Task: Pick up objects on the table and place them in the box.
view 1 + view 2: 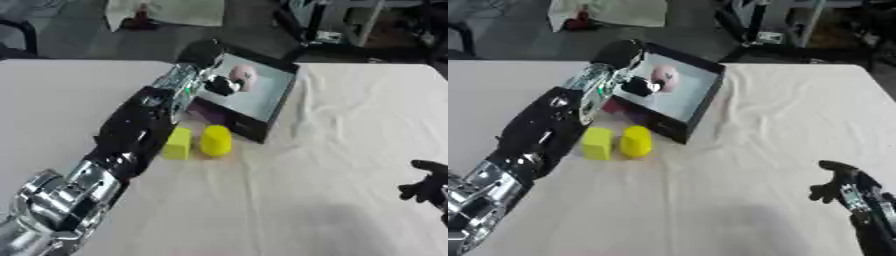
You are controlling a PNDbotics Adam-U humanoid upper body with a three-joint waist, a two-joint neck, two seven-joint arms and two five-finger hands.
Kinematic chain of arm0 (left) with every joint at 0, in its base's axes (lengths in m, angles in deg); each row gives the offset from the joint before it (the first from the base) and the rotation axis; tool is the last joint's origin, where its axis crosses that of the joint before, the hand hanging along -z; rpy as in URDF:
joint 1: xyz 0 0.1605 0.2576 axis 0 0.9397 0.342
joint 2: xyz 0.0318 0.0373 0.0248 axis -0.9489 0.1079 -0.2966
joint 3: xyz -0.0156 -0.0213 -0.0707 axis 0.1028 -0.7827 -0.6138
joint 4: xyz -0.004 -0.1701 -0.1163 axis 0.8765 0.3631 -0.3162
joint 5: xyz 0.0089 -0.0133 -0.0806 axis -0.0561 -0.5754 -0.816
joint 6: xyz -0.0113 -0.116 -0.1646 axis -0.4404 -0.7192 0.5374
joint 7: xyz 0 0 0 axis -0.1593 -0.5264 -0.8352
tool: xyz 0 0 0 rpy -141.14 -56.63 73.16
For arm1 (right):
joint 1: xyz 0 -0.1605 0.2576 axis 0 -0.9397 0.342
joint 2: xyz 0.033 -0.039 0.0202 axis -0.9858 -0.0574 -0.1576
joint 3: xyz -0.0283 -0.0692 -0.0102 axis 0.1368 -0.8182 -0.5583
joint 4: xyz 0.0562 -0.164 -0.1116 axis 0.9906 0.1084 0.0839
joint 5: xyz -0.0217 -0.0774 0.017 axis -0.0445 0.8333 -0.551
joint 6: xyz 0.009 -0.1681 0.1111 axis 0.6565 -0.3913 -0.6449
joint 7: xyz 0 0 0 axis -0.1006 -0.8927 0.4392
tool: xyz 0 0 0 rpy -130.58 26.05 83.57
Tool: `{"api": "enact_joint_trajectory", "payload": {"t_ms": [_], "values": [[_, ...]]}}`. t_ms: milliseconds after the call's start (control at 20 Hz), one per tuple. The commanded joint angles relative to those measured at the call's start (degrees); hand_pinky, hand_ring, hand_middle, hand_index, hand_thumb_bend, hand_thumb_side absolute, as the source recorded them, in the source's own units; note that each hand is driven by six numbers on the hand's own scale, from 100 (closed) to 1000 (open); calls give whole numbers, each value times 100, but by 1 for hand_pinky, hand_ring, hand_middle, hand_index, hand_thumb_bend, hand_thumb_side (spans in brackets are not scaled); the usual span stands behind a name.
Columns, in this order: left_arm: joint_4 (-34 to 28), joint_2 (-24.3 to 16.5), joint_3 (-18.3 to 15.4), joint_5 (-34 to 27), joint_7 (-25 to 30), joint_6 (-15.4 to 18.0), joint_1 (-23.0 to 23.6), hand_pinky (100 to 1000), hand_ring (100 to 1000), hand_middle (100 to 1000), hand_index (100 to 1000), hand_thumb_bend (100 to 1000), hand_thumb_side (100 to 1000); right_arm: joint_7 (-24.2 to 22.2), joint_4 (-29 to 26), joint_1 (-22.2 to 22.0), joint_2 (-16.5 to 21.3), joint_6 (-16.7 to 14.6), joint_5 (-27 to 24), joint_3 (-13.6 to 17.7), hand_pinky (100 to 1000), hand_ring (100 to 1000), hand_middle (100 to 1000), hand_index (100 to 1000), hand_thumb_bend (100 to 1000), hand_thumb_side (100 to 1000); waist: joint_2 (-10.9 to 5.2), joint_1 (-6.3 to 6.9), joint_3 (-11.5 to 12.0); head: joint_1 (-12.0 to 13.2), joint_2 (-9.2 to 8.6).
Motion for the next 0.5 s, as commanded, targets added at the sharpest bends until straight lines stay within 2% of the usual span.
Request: {"api": "enact_joint_trajectory", "payload": {"t_ms": [50,150,250,400,450,500], "values": [[98,58,-194,329,-299,-268,-173,700,655,733,907,713,909,-29,-57,42,38,-12,-44,-4,686,489,326,757,100,744,-54,-85,-4,20,-11],[93,72,-188,529,-339,-418,-197,713,675,751,914,740,920,-25,-56,37,35,-11,-43,3,686,490,326,757,100,745,-55,-88,2,25,-11],[34,23,-203,715,-270,-428,-229,719,683,758,914,743,915,-22,-56,35,31,-12,-41,7,686,490,326,757,100,743,-56,-91,13,14,-11],[-186,-225,-147,757,-38,-229,-311,727,687,762,915,703,876,-1,-57,32,29,-13,-25,34,686,489,326,757,100,740,-60,-83,41,-28,-11],[-245,-335,-84,705,51,-142,-332,750,708,782,919,657,830,12,-57,28,30,-12,-19,49,686,489,326,757,100,741,-63,-76,61,-63,-11],[-287,-458,6,632,143,-52,-349,756,712,784,917,652,815,26,-57,25,33,-11,-12,60,686,489,326,757,100,741,-65,-70,76,-87,-11]]}}
